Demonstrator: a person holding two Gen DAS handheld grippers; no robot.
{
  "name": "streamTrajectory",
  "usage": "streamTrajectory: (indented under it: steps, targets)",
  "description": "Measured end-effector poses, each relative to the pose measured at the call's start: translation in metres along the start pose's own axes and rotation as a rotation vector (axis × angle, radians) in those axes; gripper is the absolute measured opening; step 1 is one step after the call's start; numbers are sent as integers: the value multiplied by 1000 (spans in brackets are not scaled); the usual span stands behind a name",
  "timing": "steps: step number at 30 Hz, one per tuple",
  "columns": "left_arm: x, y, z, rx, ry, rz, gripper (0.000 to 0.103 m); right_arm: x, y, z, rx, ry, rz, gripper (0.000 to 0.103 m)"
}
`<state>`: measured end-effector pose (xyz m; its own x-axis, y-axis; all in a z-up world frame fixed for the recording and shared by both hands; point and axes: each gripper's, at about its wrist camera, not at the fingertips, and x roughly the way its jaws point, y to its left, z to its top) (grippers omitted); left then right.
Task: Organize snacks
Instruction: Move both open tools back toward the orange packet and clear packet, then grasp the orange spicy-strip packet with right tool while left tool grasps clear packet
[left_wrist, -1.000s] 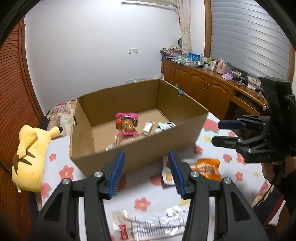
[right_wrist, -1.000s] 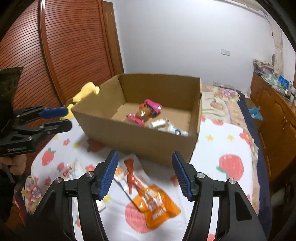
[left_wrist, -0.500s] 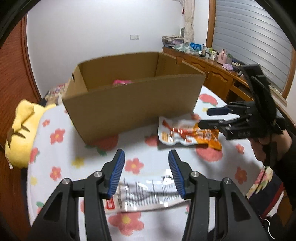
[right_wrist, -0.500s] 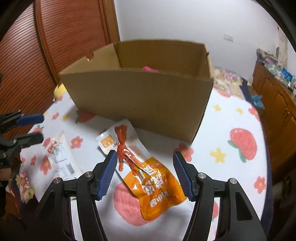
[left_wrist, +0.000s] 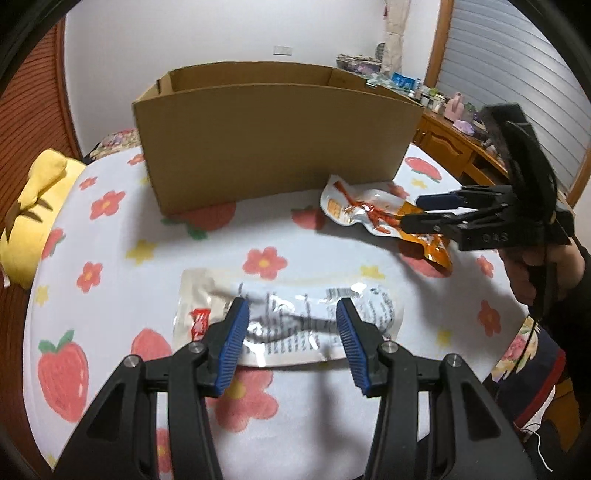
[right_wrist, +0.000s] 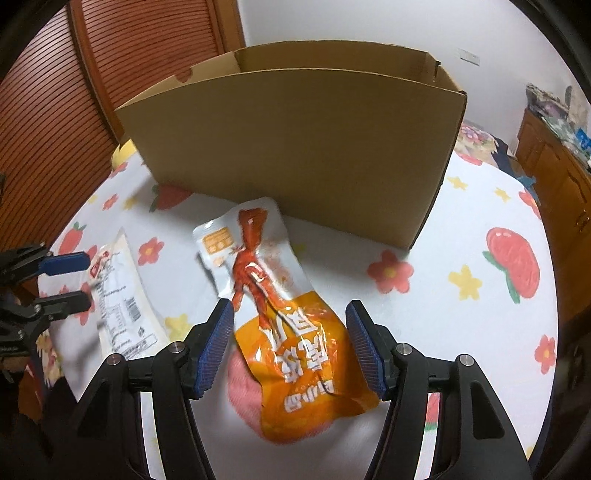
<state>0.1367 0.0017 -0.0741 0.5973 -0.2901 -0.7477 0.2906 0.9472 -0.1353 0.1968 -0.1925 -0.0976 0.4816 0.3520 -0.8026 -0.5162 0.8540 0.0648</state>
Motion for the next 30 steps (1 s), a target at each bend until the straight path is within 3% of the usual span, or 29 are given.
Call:
streamTrajectory:
  steps: [5,10,15,22,30]
  targets:
    - [-5,10,-13,-71,-1,4,51,3,15,-7,-44,9,-18,76]
    - [-10,22,-29,-153,3,4,51,16,31,-11,-116,37,-77,77]
    - [-11,33,-40,-253,12,-29,51,20,31,-15,-108,22,-85,79]
    - [-3,37,-37,-338,25,-41,51,17,29,-21,-94,-29,-89,82]
    - [12,43,-17,-371,22,-20,60,16,26,-22,-92,-39,-89,82]
